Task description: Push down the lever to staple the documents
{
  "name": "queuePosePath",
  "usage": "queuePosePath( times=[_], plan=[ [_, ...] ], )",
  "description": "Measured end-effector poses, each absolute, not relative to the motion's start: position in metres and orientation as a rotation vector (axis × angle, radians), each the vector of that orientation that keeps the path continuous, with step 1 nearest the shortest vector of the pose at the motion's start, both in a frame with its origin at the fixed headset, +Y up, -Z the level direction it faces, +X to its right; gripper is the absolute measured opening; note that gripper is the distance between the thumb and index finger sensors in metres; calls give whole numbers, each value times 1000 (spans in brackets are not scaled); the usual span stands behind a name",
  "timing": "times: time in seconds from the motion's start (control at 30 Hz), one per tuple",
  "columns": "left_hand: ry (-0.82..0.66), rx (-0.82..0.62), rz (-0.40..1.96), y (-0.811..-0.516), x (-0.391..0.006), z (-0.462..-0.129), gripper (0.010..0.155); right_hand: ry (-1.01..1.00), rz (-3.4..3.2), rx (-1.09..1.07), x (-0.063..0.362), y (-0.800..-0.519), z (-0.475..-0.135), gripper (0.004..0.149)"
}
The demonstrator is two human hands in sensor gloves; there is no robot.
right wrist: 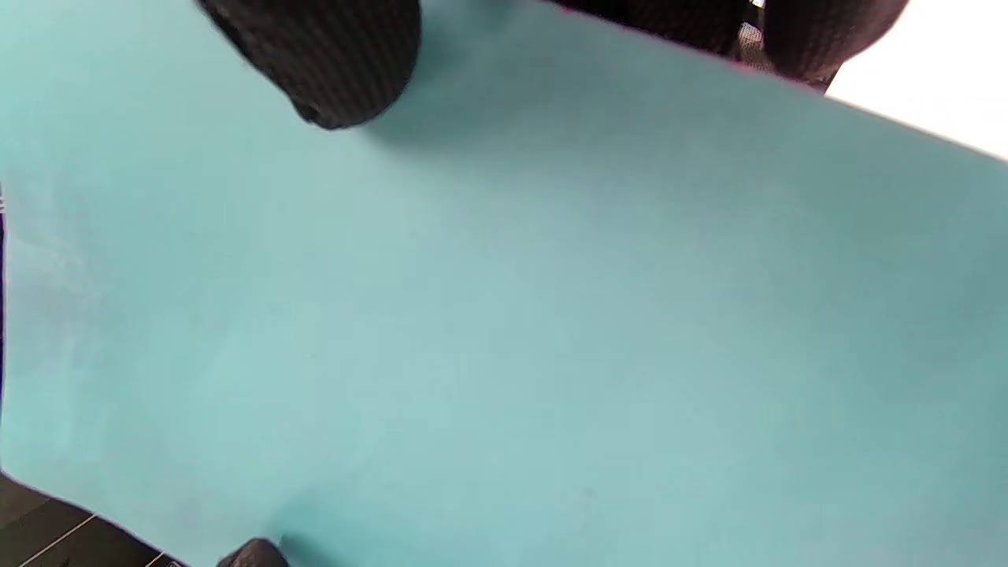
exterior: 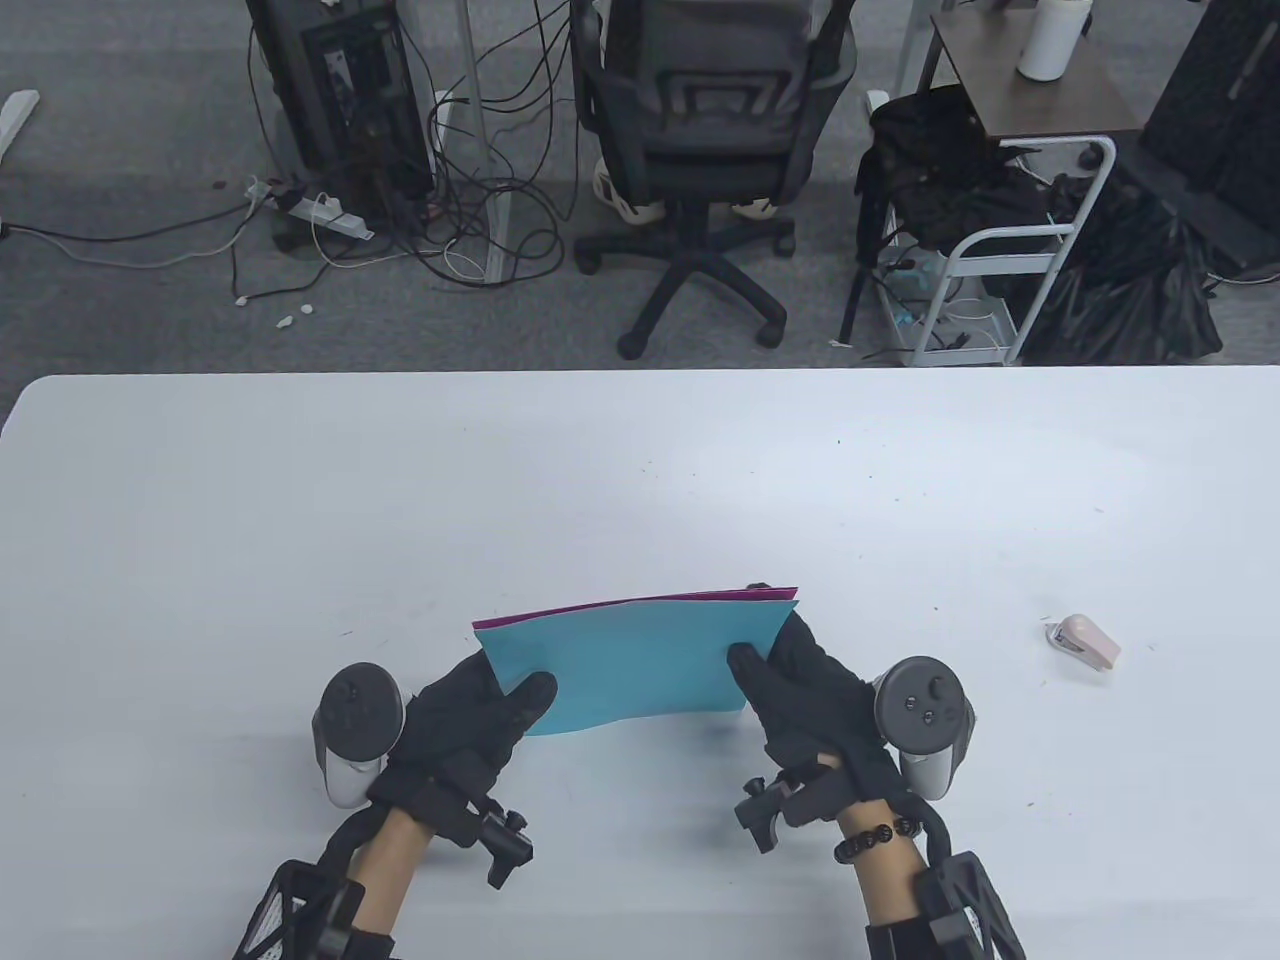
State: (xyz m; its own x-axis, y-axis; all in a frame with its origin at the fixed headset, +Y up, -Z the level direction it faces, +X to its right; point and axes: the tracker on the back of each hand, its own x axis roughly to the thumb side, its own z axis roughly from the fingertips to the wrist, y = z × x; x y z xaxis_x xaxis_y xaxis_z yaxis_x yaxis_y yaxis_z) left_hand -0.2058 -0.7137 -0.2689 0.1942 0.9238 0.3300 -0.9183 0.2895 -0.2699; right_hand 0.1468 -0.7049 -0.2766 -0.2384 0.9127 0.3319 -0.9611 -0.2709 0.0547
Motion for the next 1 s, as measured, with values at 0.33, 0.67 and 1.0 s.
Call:
queuePosePath(
  times=[0.33,0.67,1.0],
  plan=[
    [-484,-41,1297,-717,-207,-272,47,-121,1843,371,145,-711,-280,61],
    [-477,-49,1296,-719,-204,-271,42,-101,1860,360,144,-715,-281,48],
    [-451,-5,1271,-719,-202,-271,42,-115,1881,348,143,-715,-281,44]
  ],
)
